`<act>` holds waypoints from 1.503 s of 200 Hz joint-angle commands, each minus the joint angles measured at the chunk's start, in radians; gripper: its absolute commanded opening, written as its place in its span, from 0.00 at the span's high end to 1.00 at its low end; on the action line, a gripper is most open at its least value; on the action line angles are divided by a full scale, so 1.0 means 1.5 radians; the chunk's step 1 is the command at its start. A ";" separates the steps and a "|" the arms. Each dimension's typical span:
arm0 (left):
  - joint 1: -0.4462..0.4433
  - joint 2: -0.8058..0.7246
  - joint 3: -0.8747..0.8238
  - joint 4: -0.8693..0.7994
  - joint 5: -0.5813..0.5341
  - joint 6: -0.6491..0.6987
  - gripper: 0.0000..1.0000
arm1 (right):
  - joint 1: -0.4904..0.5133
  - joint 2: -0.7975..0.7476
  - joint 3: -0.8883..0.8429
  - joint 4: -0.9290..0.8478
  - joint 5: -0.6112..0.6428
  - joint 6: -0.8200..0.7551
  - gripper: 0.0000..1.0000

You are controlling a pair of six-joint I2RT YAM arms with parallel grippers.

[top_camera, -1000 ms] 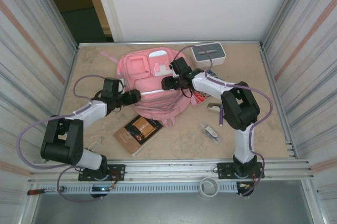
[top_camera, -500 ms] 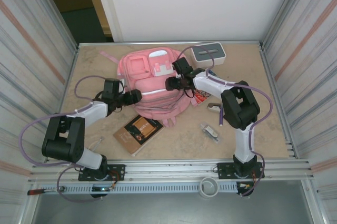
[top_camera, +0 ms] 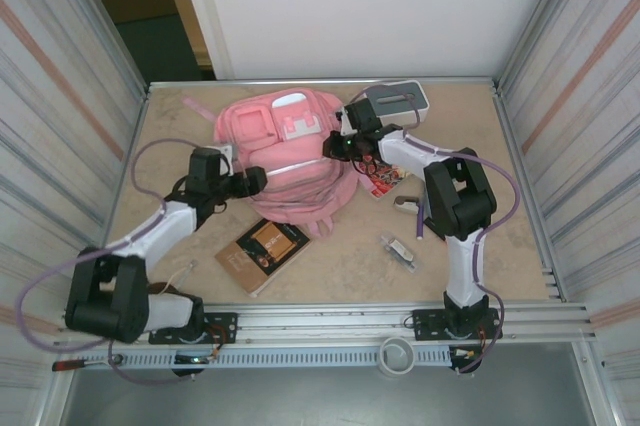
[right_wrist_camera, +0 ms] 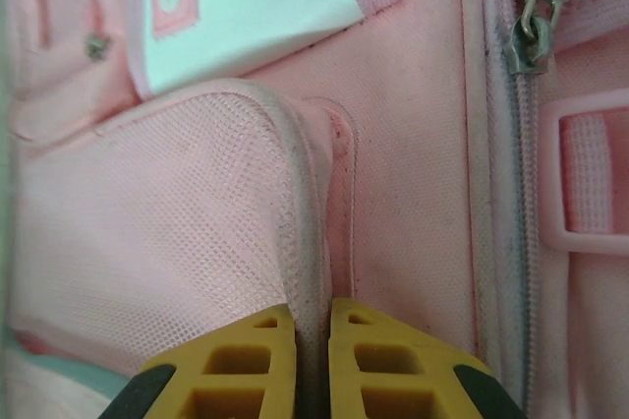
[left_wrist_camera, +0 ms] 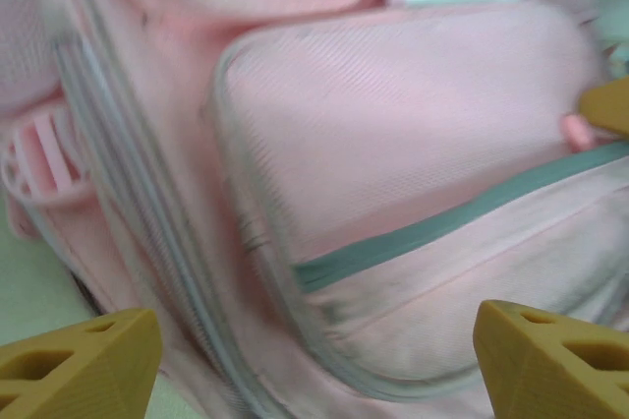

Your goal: Pack books, pencil case, and school supplies into a backpack

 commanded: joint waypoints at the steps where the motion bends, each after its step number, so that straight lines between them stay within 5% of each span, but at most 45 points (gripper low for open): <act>1: -0.019 -0.077 0.013 -0.009 -0.044 0.074 0.15 | -0.006 -0.052 0.057 0.116 -0.118 0.086 1.00; 73: -0.158 -0.079 0.073 -0.002 -0.088 0.339 0.09 | -0.037 -0.062 0.106 0.182 -0.186 0.231 1.00; 143: -0.165 0.118 0.190 -0.022 -0.132 0.489 0.09 | -0.048 -0.050 0.123 0.181 -0.219 0.244 1.00; 165: -0.165 0.185 0.241 -0.035 -0.122 0.505 0.18 | -0.054 -0.042 0.126 0.194 -0.242 0.259 1.00; 197: -0.164 0.220 0.288 -0.029 -0.152 0.497 0.56 | -0.069 -0.041 0.127 0.150 -0.262 0.213 1.00; 217: -0.143 0.193 0.293 -0.018 -0.099 0.473 0.80 | -0.091 -0.052 0.112 0.084 -0.242 0.146 0.73; 254: -0.056 0.153 0.321 -0.029 0.093 0.371 0.89 | -0.137 -0.151 0.017 0.018 -0.174 0.029 0.39; 300: 0.017 0.176 0.344 0.014 0.182 0.291 0.91 | -0.152 -0.281 -0.096 -0.121 0.058 -0.121 0.25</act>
